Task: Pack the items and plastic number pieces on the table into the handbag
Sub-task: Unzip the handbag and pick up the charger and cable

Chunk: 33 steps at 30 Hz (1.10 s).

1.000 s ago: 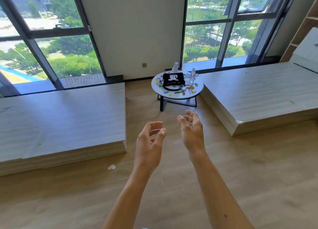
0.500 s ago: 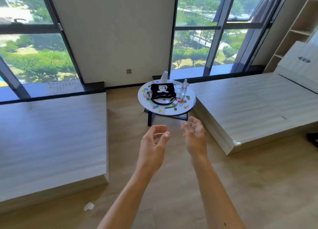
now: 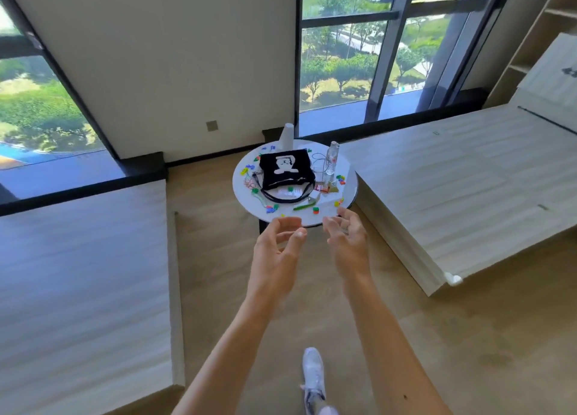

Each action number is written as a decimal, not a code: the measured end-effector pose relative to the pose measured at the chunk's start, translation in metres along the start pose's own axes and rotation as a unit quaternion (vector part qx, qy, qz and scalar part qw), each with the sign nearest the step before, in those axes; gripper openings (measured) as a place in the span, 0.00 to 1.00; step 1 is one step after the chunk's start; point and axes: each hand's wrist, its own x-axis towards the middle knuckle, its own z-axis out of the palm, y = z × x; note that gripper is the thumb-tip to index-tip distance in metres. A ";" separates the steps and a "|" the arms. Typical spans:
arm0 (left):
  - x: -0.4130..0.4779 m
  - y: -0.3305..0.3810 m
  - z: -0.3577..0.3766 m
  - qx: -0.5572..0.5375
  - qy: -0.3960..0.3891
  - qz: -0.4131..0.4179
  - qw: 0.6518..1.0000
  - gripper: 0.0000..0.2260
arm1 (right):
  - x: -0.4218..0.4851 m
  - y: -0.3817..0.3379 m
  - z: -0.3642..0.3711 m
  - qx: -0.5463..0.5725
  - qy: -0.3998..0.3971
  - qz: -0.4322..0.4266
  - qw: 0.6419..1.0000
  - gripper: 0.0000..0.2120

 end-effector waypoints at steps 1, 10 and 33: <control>0.020 -0.001 0.005 0.003 0.003 -0.002 1.000 0.12 | 0.023 -0.001 0.003 -0.005 -0.008 0.000 1.000 0.21; 0.191 0.000 0.040 0.008 0.049 -0.035 0.998 0.12 | 0.209 -0.014 0.043 -0.045 -0.050 0.040 0.997 0.22; 0.584 -0.126 0.082 0.062 -0.089 -0.170 0.979 0.08 | 0.534 0.050 0.177 -0.131 -0.026 0.187 0.973 0.20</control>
